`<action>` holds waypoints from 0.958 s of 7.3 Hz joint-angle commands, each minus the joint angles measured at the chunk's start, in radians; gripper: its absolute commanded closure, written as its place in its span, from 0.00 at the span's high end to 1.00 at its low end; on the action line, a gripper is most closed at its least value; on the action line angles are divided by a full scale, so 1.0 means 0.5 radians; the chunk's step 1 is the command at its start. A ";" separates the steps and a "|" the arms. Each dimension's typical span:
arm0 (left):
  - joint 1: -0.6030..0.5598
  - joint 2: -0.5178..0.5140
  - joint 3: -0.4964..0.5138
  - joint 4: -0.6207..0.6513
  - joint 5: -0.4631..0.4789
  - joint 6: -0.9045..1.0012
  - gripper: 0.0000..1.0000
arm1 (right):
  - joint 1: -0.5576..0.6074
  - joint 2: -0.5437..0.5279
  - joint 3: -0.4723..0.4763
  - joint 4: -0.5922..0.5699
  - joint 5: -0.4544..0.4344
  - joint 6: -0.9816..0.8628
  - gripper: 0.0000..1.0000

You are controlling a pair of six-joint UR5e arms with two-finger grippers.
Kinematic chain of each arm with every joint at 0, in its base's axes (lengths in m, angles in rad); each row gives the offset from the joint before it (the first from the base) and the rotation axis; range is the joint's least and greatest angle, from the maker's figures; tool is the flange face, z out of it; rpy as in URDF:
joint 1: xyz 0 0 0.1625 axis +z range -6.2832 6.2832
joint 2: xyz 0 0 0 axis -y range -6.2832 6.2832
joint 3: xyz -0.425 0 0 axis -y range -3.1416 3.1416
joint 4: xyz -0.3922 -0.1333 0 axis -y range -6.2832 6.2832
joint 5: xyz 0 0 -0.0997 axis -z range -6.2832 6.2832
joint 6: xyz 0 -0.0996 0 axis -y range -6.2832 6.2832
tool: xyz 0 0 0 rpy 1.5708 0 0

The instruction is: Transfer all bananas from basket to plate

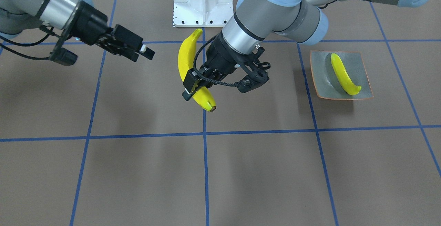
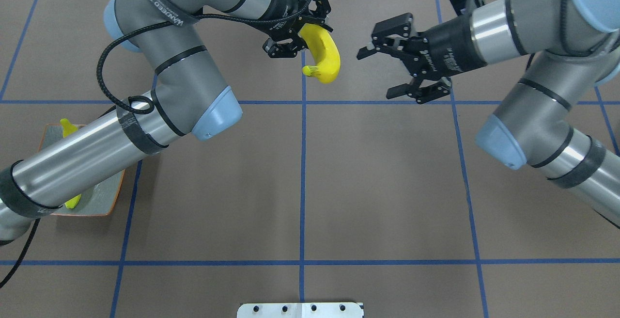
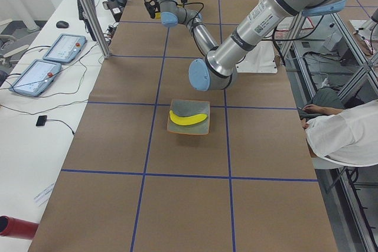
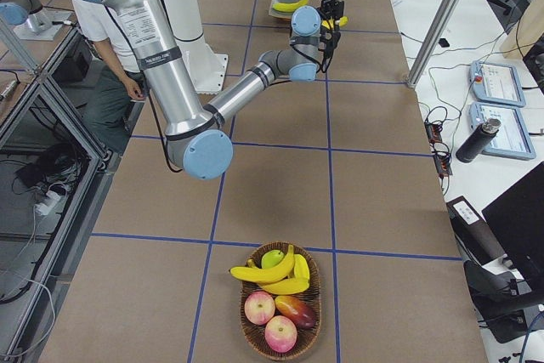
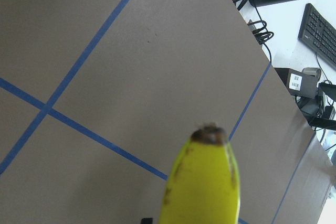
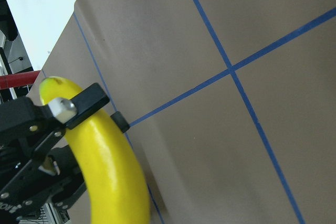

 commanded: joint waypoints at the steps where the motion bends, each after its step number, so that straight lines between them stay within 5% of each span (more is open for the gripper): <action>1: -0.021 0.415 -0.374 0.010 -0.018 0.112 0.00 | 0.296 -0.374 -0.014 0.065 0.200 -0.461 1.00; 3: -0.177 0.789 -0.561 0.010 -0.225 0.375 0.00 | 0.450 -0.560 -0.173 0.065 0.173 -0.935 1.00; 5: -0.214 1.219 -0.728 0.007 -0.248 0.743 0.00 | 0.558 -0.618 -0.354 0.065 0.164 -1.272 1.00; 7: -0.230 1.391 -0.716 0.010 -0.214 0.790 0.00 | 0.601 -0.621 -0.395 0.065 0.161 -1.305 1.00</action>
